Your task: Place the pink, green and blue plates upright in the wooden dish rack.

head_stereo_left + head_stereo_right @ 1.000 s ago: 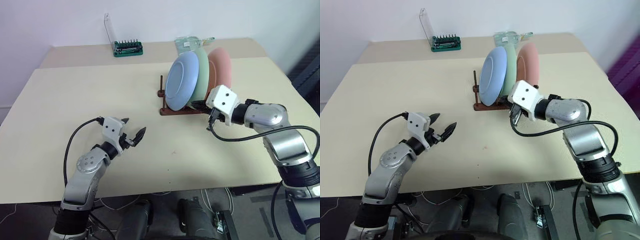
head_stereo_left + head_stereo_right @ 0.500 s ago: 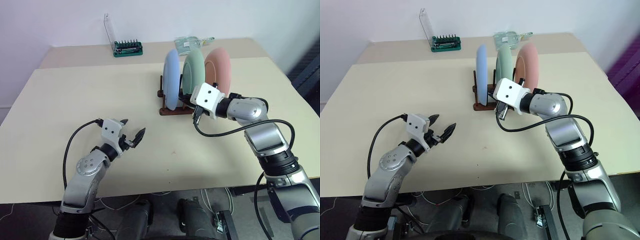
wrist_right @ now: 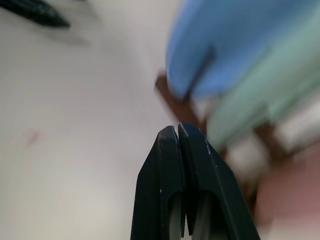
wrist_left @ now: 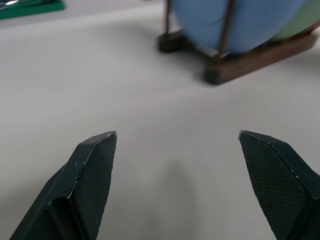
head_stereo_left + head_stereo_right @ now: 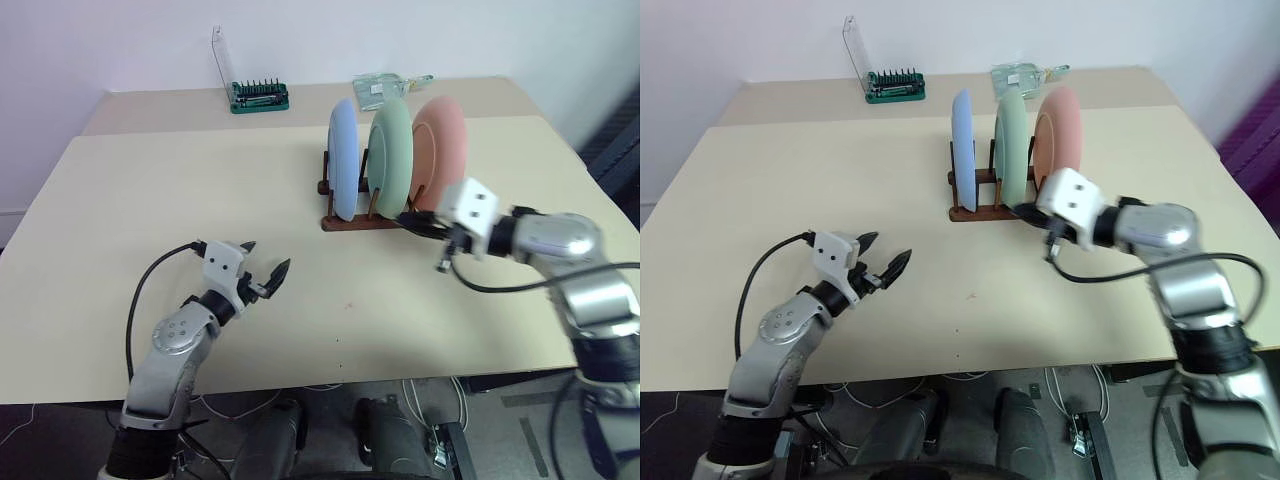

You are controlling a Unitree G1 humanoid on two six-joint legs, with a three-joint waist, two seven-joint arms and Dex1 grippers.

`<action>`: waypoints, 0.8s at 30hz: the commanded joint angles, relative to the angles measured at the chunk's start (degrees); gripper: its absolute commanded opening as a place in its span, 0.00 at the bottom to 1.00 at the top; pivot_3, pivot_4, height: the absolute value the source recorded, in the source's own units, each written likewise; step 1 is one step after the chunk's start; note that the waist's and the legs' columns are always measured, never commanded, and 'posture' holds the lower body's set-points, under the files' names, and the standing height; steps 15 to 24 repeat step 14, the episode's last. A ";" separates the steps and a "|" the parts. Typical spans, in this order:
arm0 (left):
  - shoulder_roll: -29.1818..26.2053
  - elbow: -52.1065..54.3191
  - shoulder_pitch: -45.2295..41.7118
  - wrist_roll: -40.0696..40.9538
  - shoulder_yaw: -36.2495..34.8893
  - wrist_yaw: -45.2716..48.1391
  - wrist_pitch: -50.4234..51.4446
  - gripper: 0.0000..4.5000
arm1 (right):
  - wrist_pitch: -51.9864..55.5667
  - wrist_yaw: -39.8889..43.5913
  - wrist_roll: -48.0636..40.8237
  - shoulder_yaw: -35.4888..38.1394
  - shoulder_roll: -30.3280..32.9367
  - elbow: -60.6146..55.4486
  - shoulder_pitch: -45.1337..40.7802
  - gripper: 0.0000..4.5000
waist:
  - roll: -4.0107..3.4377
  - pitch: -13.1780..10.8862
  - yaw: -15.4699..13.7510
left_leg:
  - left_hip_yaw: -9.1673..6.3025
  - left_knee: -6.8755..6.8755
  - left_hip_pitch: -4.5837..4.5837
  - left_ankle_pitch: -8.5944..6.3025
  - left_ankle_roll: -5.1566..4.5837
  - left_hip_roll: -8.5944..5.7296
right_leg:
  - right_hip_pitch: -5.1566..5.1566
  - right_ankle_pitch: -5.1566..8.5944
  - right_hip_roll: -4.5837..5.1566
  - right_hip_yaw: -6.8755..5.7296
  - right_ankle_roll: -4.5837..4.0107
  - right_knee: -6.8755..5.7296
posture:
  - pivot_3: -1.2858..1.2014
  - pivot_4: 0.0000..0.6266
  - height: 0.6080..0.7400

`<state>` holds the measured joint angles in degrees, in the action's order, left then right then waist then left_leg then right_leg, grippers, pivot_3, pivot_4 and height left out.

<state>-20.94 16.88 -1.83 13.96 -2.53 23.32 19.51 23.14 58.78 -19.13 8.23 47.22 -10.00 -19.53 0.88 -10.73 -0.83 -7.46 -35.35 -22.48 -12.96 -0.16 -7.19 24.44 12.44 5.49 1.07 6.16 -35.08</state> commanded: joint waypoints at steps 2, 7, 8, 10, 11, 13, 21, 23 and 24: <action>-2.76 -1.22 1.39 -0.10 -3.67 1.72 -2.56 0.90 | -0.67 -1.32 -1.83 5.47 0.47 4.29 2.07 0.01 | -0.06 0.01 0.34 | 0.14 -0.01 0.08 0.00 0.01 0.07 | 0.00 -0.01 0.00 0.03 -0.07 -0.03 | 0.52 0.24 1.00; -4.72 -1.90 3.89 -0.97 -3.93 2.75 -2.82 0.90 | -8.43 -5.51 4.94 1.20 -2.47 13.21 2.68 0.01 | -0.08 0.02 0.15 | 0.23 -0.01 0.10 0.00 0.00 0.12 | 0.00 -0.05 0.04 0.00 -0.10 -0.03 | 0.52 0.24 1.00; -4.66 -1.76 4.21 -1.14 -3.80 2.69 -2.74 0.90 | -9.46 -6.14 5.73 0.51 -3.11 14.96 2.25 0.01 | -0.07 0.02 0.12 | 0.25 -0.02 0.09 0.00 0.00 0.11 | 0.00 -0.05 0.05 0.00 -0.10 -0.02 | 0.52 0.24 1.00; -4.27 -1.15 4.98 -1.55 -3.41 2.31 -2.49 0.90 | -11.60 -7.10 6.51 -0.33 -4.64 18.41 1.17 0.01 | -0.07 0.02 0.10 | 0.26 -0.03 0.08 0.00 0.00 0.10 | 0.00 -0.06 0.06 0.01 -0.10 -0.01 | 0.52 0.24 1.00; -4.04 -0.79 5.48 -1.68 -3.27 2.09 -2.42 0.90 | -13.08 -7.75 7.04 -0.73 -5.51 19.91 0.65 0.01 | -0.08 0.01 0.10 | 0.26 -0.04 0.08 0.00 0.00 0.10 | 0.00 -0.07 0.06 0.01 -0.09 -0.02 | 0.52 0.24 1.00; -3.71 -0.20 6.17 -1.75 -3.08 1.82 -2.34 0.90 | -14.74 -8.54 7.60 -1.27 -6.78 22.13 -0.16 0.01 | -0.10 0.01 0.11 | 0.26 -0.04 0.08 0.00 0.01 0.10 | 0.01 -0.07 0.05 0.02 -0.09 -0.03 | 0.52 0.24 1.00; -3.47 0.26 6.67 -1.85 -2.91 1.60 -2.35 0.90 | -15.73 -9.06 7.93 -1.59 -7.57 23.54 -0.63 0.01 | -0.10 0.01 0.11 | 0.26 -0.04 0.08 0.00 0.00 0.10 | 0.01 -0.07 0.05 0.01 -0.09 -0.03 | 0.52 0.24 1.00; -3.47 0.26 6.67 -1.85 -2.91 1.60 -2.35 0.90 | -15.73 -9.06 7.93 -1.59 -7.57 23.54 -0.63 0.01 | -0.10 0.01 0.11 | 0.26 -0.04 0.08 0.00 0.00 0.10 | 0.01 -0.07 0.05 0.01 -0.09 -0.03 | 0.52 0.24 1.00; -3.47 0.26 6.67 -1.85 -2.91 1.60 -2.35 0.90 | -15.73 -9.06 7.93 -1.59 -7.57 23.54 -0.63 0.01 | -0.10 0.01 0.11 | 0.26 -0.04 0.08 0.00 0.00 0.10 | 0.01 -0.07 0.05 0.01 -0.09 -0.03 | 0.52 0.24 1.00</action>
